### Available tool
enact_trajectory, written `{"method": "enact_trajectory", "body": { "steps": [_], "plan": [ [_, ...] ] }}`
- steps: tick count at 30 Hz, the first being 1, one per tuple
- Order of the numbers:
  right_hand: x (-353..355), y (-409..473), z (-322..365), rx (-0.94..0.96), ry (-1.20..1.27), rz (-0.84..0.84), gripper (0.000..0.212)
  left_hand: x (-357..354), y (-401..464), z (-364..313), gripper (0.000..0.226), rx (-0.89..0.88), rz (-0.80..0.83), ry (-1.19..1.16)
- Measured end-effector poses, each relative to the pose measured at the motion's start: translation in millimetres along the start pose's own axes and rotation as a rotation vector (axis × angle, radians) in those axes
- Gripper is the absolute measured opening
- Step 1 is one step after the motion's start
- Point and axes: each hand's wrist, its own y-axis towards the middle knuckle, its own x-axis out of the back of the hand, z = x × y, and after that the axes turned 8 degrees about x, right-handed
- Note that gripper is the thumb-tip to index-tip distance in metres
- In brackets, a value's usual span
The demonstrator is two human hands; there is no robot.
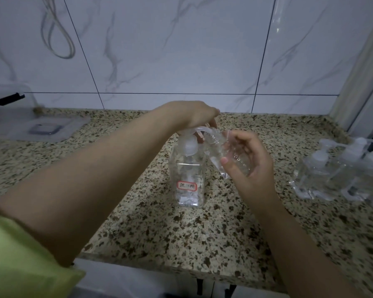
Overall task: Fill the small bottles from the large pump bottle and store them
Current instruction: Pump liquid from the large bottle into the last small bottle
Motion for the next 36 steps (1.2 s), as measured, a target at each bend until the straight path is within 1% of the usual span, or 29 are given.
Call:
{"method": "enact_trajectory", "body": {
  "steps": [5, 9, 14, 17, 20, 23, 25, 27, 30, 34, 36],
  "plan": [
    [1.0, 0.1, 0.5, -0.021, 0.011, -0.002, 0.04, 0.4, 0.0, -1.0, 0.05, 0.023, 0.009, -0.045],
    [1.8, 1.8, -0.9, -0.012, -0.012, 0.005, 0.04, -1.6, 1.3, -2.1, 0.051, 0.009, 0.034, -0.075],
    [1.8, 1.5, -3.0, 0.001, -0.044, 0.021, 0.038, -0.9, 2.8, -0.3, 0.053, 0.003, 0.017, -0.021],
    [0.6, 1.2, -1.4, 0.003, -0.029, 0.018, 0.038, -1.2, 1.1, 0.4, 0.054, 0.007, 0.004, -0.045],
    [0.9, 0.3, 0.9, -0.019, 0.001, -0.001, 0.038, -1.7, -1.3, 0.1, 0.053, 0.005, -0.016, 0.014],
    [1.5, 1.3, 0.4, -0.02, -0.024, -0.004, 0.038, -1.7, -2.1, 0.9, 0.053, 0.004, -0.041, -0.024],
    [1.6, 1.7, 0.4, -0.012, -0.021, 0.006, 0.037, -2.3, -0.8, 0.7, 0.053, 0.0, -0.051, -0.001],
    [1.7, 1.2, 0.4, -0.009, -0.031, 0.003, 0.038, -1.7, 0.0, -0.2, 0.053, 0.013, -0.039, 0.013],
    [1.5, 1.1, 0.6, -0.009, -0.045, 0.002, 0.04, 0.4, -1.2, -1.4, 0.052, 0.026, -0.025, -0.037],
    [0.8, 1.3, 0.4, 0.007, -0.023, 0.004, 0.038, -2.4, 1.2, -0.4, 0.052, 0.001, -0.046, 0.025],
    [0.9, 1.0, 0.3, 0.012, -0.033, 0.007, 0.038, -3.0, 0.0, 0.0, 0.053, -0.02, -0.038, -0.028]
  ]
}}
